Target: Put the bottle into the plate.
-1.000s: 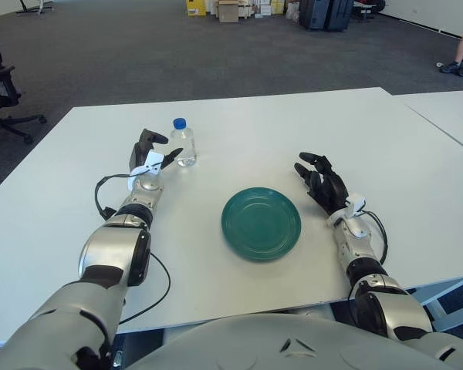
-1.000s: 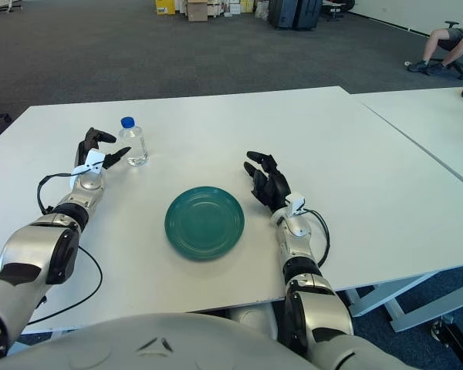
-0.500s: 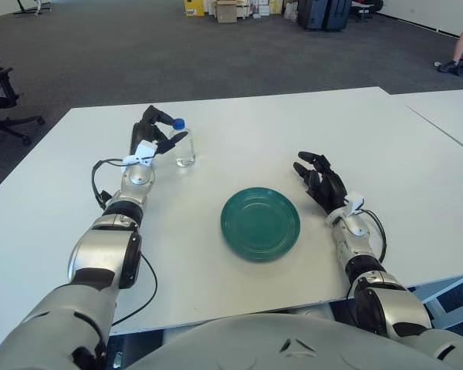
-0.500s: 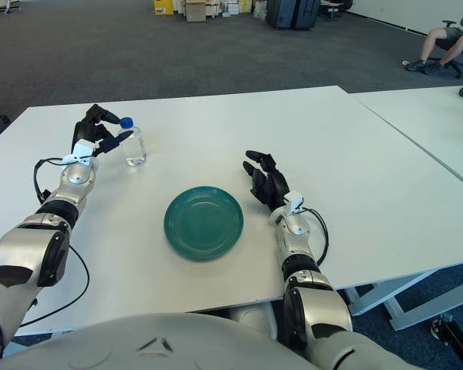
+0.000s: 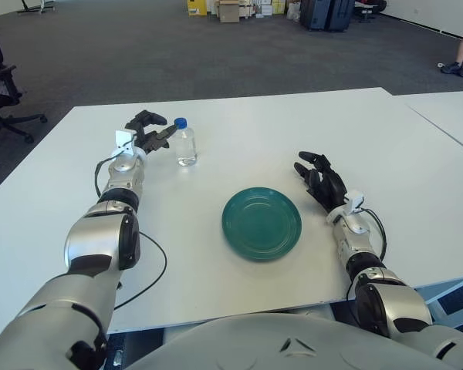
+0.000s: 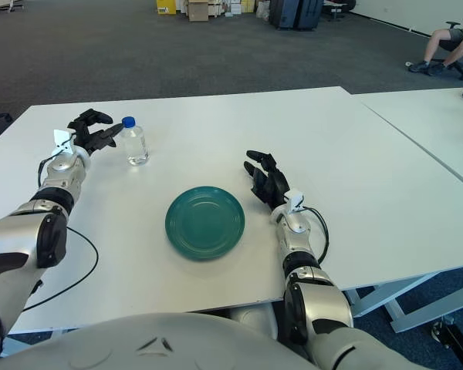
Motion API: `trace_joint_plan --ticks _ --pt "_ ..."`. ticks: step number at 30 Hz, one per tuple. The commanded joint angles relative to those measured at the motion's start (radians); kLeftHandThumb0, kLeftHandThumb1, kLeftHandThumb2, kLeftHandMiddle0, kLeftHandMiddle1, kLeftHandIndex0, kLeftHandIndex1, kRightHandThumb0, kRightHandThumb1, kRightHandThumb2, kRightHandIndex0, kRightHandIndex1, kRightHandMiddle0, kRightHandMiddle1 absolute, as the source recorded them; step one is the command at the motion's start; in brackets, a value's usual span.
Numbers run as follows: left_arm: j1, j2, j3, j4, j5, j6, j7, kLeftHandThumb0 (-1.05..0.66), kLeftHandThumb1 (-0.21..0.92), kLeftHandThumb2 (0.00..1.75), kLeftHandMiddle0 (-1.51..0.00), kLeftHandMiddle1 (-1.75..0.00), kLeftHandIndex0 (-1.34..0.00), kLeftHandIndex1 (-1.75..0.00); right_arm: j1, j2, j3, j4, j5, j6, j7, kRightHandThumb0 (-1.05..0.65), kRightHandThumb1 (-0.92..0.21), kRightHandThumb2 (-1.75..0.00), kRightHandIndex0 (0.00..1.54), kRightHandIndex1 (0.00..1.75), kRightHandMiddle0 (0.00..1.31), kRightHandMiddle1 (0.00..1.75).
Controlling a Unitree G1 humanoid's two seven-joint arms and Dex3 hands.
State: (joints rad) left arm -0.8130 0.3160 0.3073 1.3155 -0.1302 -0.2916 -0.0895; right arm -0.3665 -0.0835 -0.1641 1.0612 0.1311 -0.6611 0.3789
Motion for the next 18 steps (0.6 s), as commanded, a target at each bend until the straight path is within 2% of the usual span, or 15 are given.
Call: trace_joint_plan --ticks 1,5,10,13,14,17,18 --pt "-0.053 -0.002 0.071 0.022 -0.059 0.077 0.015 -0.55 0.78 0.11 -0.68 -1.75 -0.53 -1.75 0.030 0.000 0.002 0.033 -0.008 0.027 -0.005 -0.57 -0.92 -0.83 0.35 0.00 0.00 0.91" --pt "-0.065 0.004 0.110 0.028 -0.077 0.112 0.072 -0.68 0.88 0.19 -0.62 -1.75 -0.43 -1.75 0.032 -0.002 0.001 0.029 0.000 0.031 0.006 -0.57 -0.92 -0.84 0.35 0.00 0.00 0.92" --pt "-0.066 0.008 0.171 0.029 -0.106 0.115 0.197 -0.72 0.91 0.44 -0.58 -1.75 -0.40 -1.75 0.042 -0.005 0.000 0.019 0.003 0.032 0.013 -0.56 -0.92 -0.84 0.34 0.00 0.00 0.92" --pt "-0.073 0.002 0.178 0.029 -0.101 0.124 0.251 -0.76 0.92 0.56 -0.54 -1.75 -0.30 -1.75 0.045 -0.007 -0.002 0.018 0.005 0.033 0.017 -0.56 -0.92 -0.84 0.34 0.00 0.00 0.92" --pt "-0.080 0.002 0.168 0.031 -0.083 0.134 0.291 -0.77 0.92 0.60 -0.51 -1.75 -0.20 -1.75 0.045 -0.008 -0.003 0.018 0.008 0.037 0.023 -0.57 -0.92 -0.84 0.33 0.00 0.00 0.92" --pt "-0.090 0.002 0.142 0.034 -0.044 0.153 0.364 -0.83 0.92 0.72 -0.28 -1.71 -0.07 -1.59 0.047 -0.009 -0.006 0.018 0.013 0.043 0.032 -0.57 -0.92 -0.82 0.33 0.00 0.00 0.93" --pt "-0.091 0.003 0.129 0.034 -0.028 0.159 0.386 -0.85 0.92 0.76 -0.20 -1.54 -0.04 -1.46 0.047 -0.009 -0.007 0.019 0.013 0.043 0.031 -0.57 -0.92 -0.81 0.33 0.00 0.00 0.93"
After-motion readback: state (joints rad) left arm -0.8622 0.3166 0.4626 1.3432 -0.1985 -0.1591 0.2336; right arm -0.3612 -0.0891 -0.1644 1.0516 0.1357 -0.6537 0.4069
